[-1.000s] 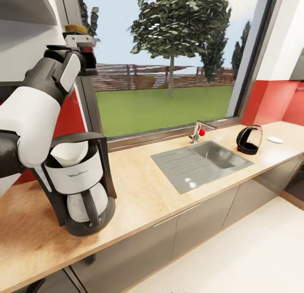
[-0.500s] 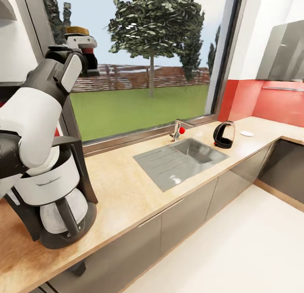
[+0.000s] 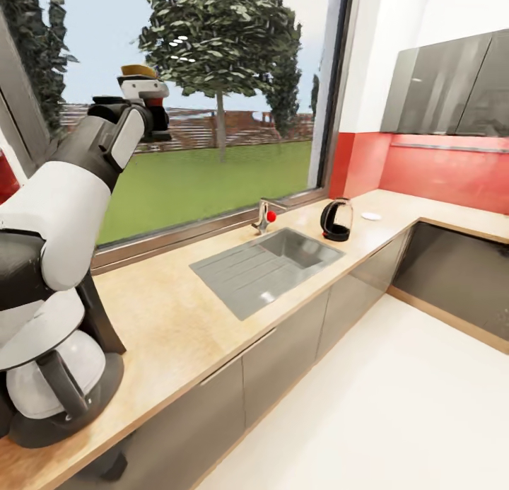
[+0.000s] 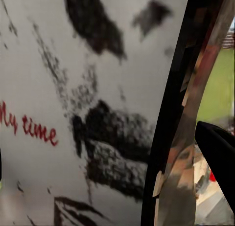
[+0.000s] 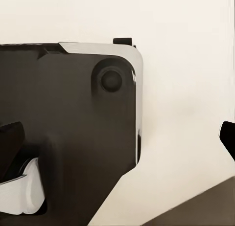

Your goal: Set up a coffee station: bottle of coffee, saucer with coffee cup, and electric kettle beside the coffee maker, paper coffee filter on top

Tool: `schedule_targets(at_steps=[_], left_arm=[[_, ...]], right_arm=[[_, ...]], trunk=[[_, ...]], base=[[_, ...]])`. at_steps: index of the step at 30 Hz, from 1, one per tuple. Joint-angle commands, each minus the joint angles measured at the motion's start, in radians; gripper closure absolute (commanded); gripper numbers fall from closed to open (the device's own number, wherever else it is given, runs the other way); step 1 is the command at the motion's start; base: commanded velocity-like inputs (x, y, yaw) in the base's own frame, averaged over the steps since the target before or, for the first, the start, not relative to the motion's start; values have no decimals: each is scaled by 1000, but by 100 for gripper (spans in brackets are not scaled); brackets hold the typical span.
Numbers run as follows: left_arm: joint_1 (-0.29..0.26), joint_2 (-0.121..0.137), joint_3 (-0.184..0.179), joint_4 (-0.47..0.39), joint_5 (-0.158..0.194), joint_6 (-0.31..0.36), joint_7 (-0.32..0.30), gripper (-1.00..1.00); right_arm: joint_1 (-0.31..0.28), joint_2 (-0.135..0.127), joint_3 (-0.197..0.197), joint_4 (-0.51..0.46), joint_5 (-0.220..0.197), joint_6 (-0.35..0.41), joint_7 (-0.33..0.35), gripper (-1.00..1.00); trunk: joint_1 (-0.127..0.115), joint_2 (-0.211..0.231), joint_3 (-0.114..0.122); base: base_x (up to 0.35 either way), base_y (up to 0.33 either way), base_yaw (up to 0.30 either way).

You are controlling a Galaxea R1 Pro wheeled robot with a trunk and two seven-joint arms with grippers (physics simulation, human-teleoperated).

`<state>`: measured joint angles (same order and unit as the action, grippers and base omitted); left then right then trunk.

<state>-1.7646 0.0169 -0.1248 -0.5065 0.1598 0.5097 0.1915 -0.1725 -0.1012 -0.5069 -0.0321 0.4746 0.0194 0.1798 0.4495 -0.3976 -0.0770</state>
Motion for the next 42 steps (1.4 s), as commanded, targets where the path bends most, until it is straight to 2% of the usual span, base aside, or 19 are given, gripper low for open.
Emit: schedule_targets(at_steps=[1, 4, 6, 7, 8, 11, 13, 15, 24, 36, 42], left_arm=[[12, 0, -8, -2, 8, 0, 8, 100], [52, -11, -9, -13, 8, -8, 8, 100], [99, -16, -8, -50, 8, -10, 8, 100], [135, -17, -8, -87, 9, -11, 8, 100], [216, -22, -13, -178, 10, -9, 4, 100], [291, -23, -30, -277, 10, -7, -25, 100], [391, -23, -46, -418, 9, 2, -62, 100], [455, -22, -50, -505, 11, 7, -69, 100], [491, -22, -52, -531, 16, 10, -72, 100], [612, -20, -53, -538, 11, 0, -73, 100], [638, -17, -53, -538, 12, -5, -73, 100]], right_arm=[[-1, 0, -9, -1, 9, 2, 4, -100], [-1, 0, -9, -1, 8, 2, 4, -100], [-1, 0, -9, -2, 7, 1, 4, -100], [-1, 0, -10, -3, 7, 1, 4, -100], [-1, 0, -10, -3, 7, 0, 4, -100], [-1, 1, -10, -3, 7, -2, 4, -100], [-1, 4, -10, -3, 7, -4, 4, -100], [-1, 4, -11, -3, 6, -4, 4, -100], [-1, 2, -15, -6, 4, -4, 6, -100], [-1, 4, -15, -7, 3, -7, 6, -100], [-1, 6, -15, -8, 2, -7, 6, -100]], trunk=[[1, -3, -2], [1, -3, -2], [1, -3, -2], [1, -3, -2], [1, -3, -2], [1, -3, -2], [1, -3, -2], [1, -3, -2], [1, -3, -2], [1, -3, -2], [1, -3, -2]], base=[[-48, -226, -289], [-96, -241, -256], [-188, -216, -87], [-216, -205, -35], [-221, -182, -9], [-129, -94, -4], [-23, -16, -1], [-5, -3, 0], [-24, -7, 0], [-292, -60, 0], [-197, -1, 0]])
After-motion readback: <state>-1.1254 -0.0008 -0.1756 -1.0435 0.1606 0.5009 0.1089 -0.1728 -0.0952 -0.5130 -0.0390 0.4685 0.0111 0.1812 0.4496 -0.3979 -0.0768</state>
